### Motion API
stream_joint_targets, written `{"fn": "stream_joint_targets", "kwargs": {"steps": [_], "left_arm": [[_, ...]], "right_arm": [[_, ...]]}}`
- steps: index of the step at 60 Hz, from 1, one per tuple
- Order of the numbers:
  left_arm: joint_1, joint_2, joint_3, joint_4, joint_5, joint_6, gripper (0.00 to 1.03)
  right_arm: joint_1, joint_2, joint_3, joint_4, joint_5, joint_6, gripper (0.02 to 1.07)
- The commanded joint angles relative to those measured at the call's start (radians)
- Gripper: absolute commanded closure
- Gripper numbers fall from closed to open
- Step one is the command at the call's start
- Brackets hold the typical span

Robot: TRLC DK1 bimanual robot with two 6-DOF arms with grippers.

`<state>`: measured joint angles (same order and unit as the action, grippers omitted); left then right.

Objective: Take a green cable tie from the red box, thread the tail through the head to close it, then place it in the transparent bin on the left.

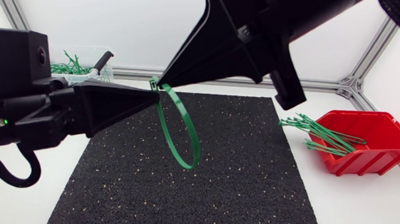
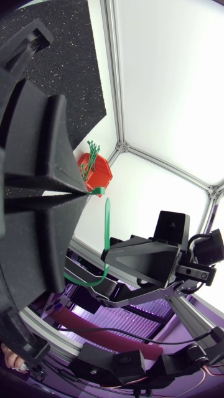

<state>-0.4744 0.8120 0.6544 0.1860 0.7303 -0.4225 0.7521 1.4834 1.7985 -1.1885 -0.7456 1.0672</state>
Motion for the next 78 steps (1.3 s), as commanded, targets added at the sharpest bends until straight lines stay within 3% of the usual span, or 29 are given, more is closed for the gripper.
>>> {"fn": "stream_joint_targets", "kwargs": {"steps": [1, 21, 38, 78], "left_arm": [[-0.003, -0.01, -0.016, 0.024, -0.008, -0.032, 1.0], [-0.041, 0.019, -0.016, 0.047, -0.022, -0.088, 1.0], [-0.032, 0.087, -0.021, 0.044, -0.026, -0.249, 1.0], [-0.009, 0.038, -0.035, 0.053, -0.055, -0.239, 1.0]], "right_arm": [[-0.008, -0.032, -0.037, 0.013, -0.009, 0.046, 1.01], [-0.013, -0.071, -0.096, 0.061, -0.018, 0.076, 1.01], [-0.031, -0.069, -0.151, 0.109, -0.043, 0.083, 1.01], [-0.08, -0.069, -0.22, 0.184, -0.1, 0.102, 1.01]]}}
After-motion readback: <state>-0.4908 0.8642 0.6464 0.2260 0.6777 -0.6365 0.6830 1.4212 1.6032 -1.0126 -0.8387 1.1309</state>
